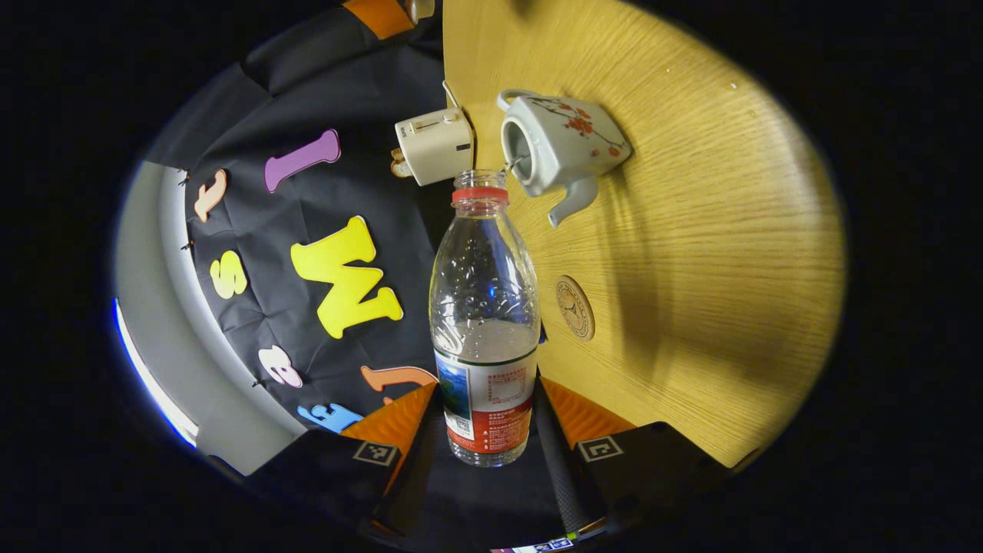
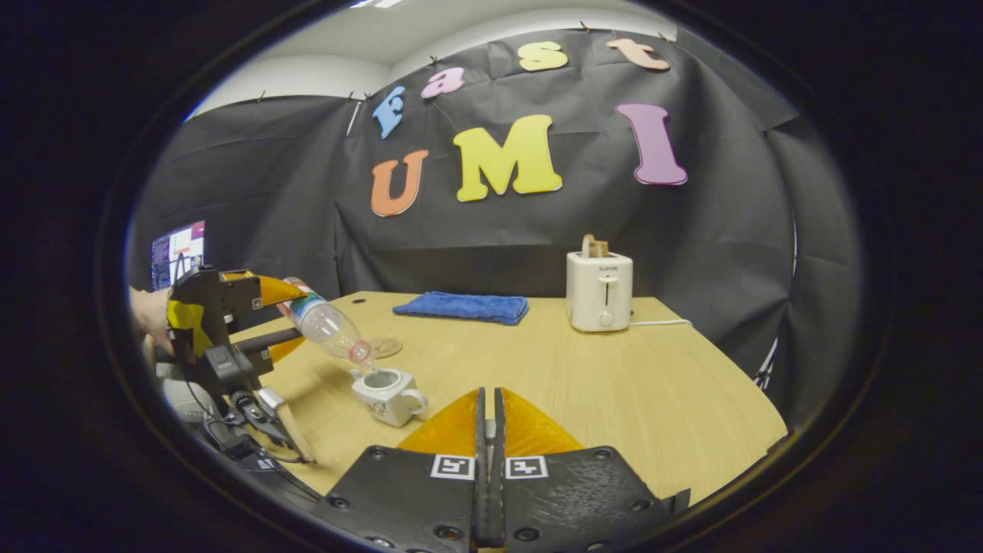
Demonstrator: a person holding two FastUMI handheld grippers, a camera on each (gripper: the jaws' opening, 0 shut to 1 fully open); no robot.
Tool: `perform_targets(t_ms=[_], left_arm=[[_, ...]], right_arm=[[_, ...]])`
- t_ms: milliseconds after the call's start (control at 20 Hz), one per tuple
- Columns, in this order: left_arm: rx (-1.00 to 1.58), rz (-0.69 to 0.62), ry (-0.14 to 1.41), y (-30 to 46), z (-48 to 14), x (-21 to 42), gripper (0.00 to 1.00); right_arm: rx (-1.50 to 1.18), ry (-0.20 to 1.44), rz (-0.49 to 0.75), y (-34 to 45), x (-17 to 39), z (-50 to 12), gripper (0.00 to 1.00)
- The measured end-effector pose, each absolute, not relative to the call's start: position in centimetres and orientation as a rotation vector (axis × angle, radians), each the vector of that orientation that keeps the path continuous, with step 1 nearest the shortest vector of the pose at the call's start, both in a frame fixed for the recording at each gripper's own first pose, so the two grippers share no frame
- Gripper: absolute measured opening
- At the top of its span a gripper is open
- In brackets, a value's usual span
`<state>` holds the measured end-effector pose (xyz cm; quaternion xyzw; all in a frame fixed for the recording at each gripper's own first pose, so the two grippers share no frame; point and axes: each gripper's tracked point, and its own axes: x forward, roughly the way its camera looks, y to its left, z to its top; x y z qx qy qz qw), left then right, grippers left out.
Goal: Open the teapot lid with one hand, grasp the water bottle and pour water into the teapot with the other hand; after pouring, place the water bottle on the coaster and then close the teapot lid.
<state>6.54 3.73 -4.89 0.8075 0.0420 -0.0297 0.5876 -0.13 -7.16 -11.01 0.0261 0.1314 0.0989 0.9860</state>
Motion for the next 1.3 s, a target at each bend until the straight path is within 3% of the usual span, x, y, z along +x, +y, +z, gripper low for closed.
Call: perform_targets(t_ms=[1300], left_arm=[[2.004, -0.085, 0.181, 2.1, -4.5, 6.3, 0.70]], right_arm=[[0.081, 0.253, 0.226, -7.2, -0.7, -10.6, 0.00]])
